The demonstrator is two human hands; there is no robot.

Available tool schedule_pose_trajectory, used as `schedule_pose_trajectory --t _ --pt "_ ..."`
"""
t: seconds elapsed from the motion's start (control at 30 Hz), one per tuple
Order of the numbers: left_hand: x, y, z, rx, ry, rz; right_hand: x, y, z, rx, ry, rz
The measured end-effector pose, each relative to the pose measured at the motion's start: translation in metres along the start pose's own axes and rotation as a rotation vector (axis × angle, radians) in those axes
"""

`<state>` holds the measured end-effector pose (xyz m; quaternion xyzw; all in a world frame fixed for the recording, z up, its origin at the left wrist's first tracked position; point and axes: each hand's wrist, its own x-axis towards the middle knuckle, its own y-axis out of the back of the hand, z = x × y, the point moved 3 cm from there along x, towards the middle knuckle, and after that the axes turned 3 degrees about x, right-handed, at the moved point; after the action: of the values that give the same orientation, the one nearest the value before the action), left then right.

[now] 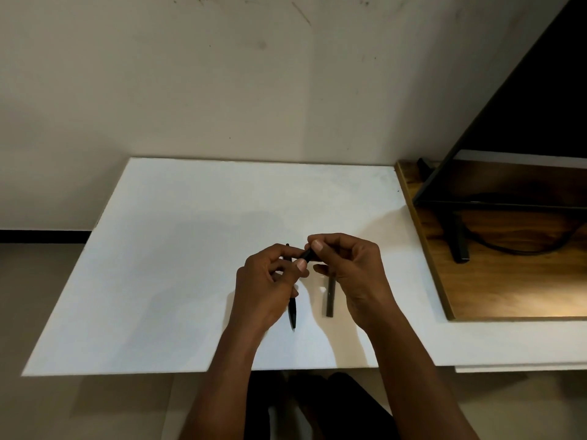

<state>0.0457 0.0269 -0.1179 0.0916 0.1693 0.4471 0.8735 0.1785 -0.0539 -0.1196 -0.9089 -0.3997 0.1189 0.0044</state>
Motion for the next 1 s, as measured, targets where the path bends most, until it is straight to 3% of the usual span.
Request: schedule_pose_trajectory --t 0.23,0.43,0.53,0.63,0.77,1.0 --pt "-0.003 -0.001 0.001 -0.032 0.008 0.023 -0.003 -0.002 0.003 0.110 -0.074 0.023" --pt "-0.002 -0.003 0.004 -0.131 0.069 0.011 -0.005 -0.011 0.004 0.383 -0.217 -0.019" --pt "-0.002 -0.006 0.006 -0.210 0.103 -0.026 -0.008 -0.018 0.001 0.331 -0.207 -0.090" --pt "-0.001 -0.004 0.005 -0.332 0.161 -0.074 -0.004 -0.013 -0.008 0.350 -0.117 0.016" --pt "-0.002 0.001 -0.003 -0.314 0.247 -0.155 0.007 0.014 -0.016 0.752 -0.070 0.203" --pt "-0.011 -0.005 0.003 -0.284 0.283 -0.352 0.004 0.042 -0.013 1.155 -0.119 0.176"
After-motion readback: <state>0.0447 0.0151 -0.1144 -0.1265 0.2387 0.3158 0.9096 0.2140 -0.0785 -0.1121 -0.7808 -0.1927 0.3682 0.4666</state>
